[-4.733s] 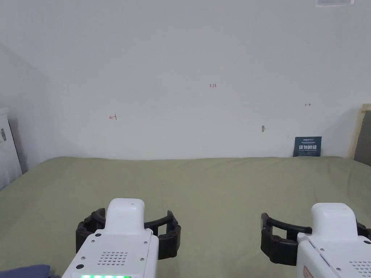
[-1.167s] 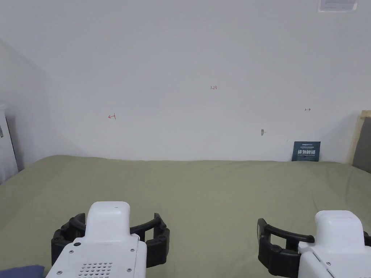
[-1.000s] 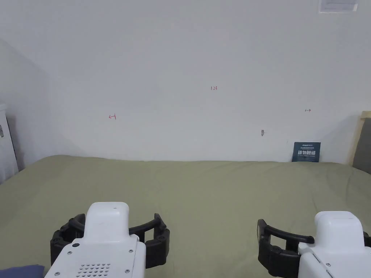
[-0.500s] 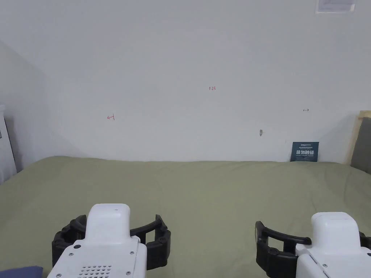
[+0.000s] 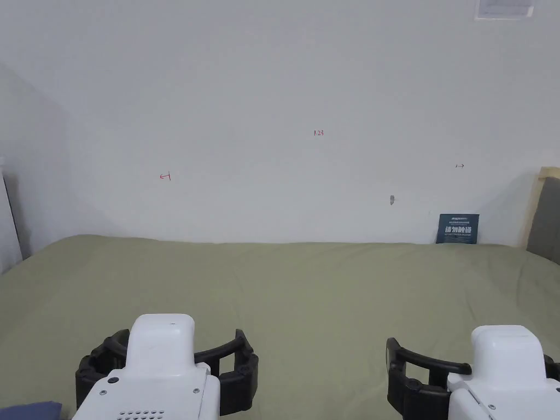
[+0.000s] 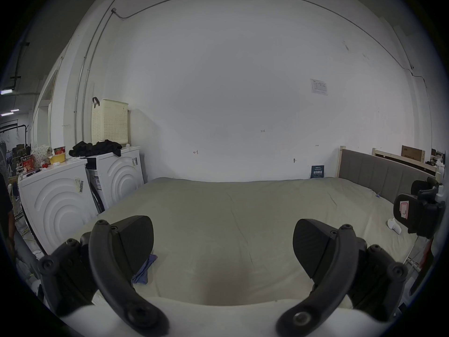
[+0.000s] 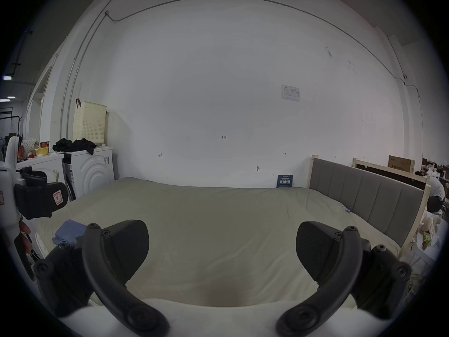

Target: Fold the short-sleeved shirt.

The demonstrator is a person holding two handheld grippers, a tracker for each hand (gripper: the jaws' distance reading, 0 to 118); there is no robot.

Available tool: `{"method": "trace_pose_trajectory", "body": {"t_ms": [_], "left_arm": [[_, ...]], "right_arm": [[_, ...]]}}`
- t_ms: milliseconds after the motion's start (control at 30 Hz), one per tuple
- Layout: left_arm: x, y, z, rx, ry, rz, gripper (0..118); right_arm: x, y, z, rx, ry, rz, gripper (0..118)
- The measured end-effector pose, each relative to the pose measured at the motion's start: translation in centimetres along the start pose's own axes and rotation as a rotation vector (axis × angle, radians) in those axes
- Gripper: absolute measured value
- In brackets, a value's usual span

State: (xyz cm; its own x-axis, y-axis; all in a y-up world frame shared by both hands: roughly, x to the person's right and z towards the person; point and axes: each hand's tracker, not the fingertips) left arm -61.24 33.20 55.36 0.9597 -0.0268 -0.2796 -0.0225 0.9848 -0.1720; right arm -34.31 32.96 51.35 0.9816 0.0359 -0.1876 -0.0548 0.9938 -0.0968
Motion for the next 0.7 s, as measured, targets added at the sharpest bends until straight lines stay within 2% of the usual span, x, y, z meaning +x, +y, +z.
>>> {"method": "trace_pose_trajectory", "body": {"t_ms": [700], "left_arm": [[0.07, 0.08, 0.21, -0.008, 0.004, 0.01, 116]], "right_arm": [[0.08, -0.06, 0.31, -0.002, 0.0, -0.003, 118]]}}
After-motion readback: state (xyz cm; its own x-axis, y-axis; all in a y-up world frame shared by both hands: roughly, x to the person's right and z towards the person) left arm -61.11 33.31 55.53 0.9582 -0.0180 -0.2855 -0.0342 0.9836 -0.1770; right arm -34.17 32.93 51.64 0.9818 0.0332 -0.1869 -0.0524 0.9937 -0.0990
